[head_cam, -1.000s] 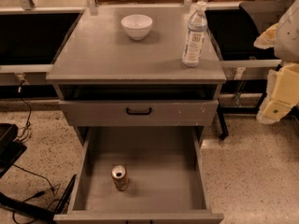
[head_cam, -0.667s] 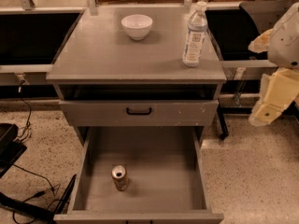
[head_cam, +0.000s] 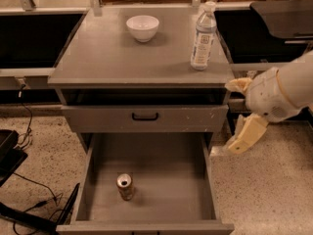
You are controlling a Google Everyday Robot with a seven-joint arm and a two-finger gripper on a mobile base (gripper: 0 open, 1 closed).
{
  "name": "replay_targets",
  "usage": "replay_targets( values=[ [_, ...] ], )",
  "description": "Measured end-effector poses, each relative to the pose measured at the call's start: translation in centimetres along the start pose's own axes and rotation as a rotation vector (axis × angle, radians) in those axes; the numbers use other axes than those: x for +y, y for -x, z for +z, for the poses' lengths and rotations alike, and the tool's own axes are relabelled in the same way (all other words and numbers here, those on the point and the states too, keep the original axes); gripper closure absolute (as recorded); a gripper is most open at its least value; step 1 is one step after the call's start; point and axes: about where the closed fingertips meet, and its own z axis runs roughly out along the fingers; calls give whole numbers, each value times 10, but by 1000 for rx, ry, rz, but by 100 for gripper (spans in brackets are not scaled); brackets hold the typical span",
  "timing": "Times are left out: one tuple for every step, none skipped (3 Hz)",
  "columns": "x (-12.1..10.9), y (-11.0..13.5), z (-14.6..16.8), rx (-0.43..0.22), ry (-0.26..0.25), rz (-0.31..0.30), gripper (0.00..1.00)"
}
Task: Pick orange can from middle drawer and place on counter
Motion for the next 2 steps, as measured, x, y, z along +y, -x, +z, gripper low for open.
replay_targets(
  values=[
    [2, 13, 61, -240, 6, -4, 0],
    [15, 25, 114, -472, 31, 43, 0]
  ],
)
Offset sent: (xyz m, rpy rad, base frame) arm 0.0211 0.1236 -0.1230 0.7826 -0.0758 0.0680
